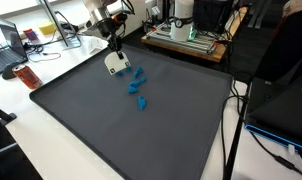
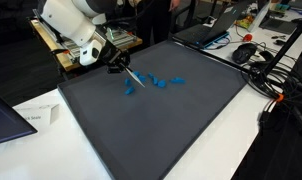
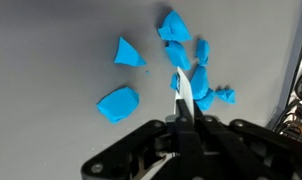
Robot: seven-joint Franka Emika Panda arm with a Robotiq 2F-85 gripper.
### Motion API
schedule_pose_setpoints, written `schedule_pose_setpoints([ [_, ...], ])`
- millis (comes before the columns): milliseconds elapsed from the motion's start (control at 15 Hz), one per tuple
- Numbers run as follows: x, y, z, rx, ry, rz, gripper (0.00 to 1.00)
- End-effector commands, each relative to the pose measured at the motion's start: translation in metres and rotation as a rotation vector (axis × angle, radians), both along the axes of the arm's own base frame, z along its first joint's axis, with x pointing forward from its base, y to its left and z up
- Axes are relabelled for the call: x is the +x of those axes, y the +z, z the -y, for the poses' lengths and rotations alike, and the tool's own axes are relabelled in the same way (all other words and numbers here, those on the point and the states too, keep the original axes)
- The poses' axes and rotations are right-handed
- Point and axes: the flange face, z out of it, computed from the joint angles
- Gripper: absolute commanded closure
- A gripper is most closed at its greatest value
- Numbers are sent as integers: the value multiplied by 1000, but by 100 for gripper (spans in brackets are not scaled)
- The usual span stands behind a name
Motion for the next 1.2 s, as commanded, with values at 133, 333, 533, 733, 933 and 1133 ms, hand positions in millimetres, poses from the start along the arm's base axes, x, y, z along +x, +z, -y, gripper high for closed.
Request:
schedule_pose_setpoints([
  [133,-26,0,13,47,51,80,99],
  [333,-44,-3,21,87,56,144,99],
  [533,-60,1,26,137,26,218,99],
  [733,-75,8,18,33,38,271,99],
  [933,-67,0,25,38,53,237,96],
  [1133,-65,-2,26,39,53,233,96],
])
